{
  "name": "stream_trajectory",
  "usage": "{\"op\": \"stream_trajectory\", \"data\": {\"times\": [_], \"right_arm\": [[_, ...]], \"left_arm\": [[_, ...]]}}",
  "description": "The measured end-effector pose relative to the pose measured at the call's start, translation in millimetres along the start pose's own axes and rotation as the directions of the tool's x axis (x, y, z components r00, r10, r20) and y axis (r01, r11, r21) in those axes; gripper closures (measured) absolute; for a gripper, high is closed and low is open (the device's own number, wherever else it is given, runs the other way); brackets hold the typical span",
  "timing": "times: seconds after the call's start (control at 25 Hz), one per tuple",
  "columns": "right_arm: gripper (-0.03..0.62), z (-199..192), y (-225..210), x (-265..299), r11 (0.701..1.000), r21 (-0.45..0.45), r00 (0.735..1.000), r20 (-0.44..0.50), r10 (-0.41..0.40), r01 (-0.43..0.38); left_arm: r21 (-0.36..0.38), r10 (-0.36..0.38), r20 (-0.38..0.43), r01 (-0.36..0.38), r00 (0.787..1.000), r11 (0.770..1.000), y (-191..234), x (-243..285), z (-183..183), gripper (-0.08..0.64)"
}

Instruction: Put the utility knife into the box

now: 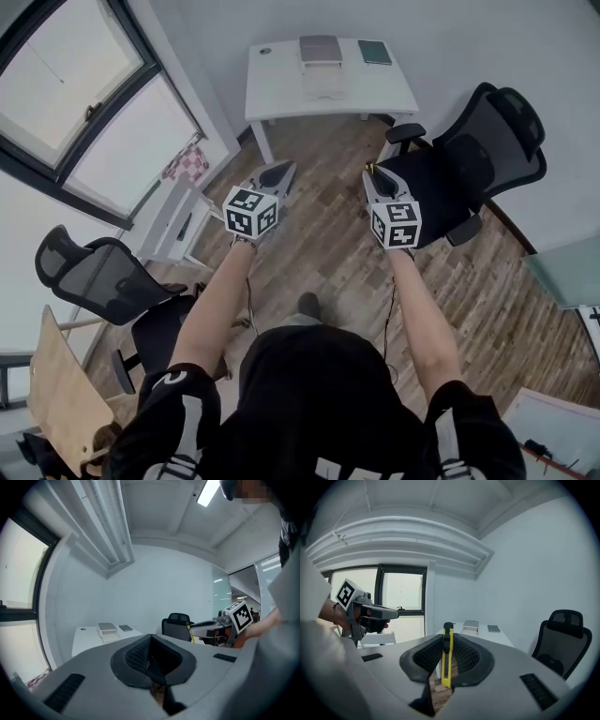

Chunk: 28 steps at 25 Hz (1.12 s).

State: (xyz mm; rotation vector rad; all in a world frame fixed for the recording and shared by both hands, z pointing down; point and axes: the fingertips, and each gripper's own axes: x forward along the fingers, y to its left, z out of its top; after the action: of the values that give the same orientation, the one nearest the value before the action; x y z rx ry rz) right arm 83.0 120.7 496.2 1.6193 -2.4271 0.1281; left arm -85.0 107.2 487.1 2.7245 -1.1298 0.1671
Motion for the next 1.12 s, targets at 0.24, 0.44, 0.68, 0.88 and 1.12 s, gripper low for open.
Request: {"op": "stream_trajectory", "data": {"times": [0.24,0.44,0.68,0.88,1.12], "right_arm": [[0.511,1,-11,25,1.0,-0.001,1.0,-0.013,-0.013,0.013],[0.511,2,-25,50,1.0,0.006,1.0,-0.013,-0.018,0.018],[0.511,5,-45,101,1.0,0.015,1.0,-0.006,0.001,-0.001],[0.511,17,-66,153,1.0,0.018,1.0,0.007,0.025,-0.025],[0.511,29,-100,213,0.998,0.047,0.999,0.008,0.048,-0.048]], "left_arm": [[-0.007,-0.02,-0.004,0.02,1.0,1.0,21,23,2,0.535],[-0.012,-0.024,-0.008,0.024,1.0,1.0,38,42,0,0.535],[-0.014,0.001,-0.017,-0.002,1.0,1.0,75,73,1,0.535],[-0.01,0.025,-0.01,-0.025,1.0,1.0,115,106,15,0.535],[-0.005,0.032,-0.035,-0.032,0.999,0.999,150,155,29,0.535]]}}
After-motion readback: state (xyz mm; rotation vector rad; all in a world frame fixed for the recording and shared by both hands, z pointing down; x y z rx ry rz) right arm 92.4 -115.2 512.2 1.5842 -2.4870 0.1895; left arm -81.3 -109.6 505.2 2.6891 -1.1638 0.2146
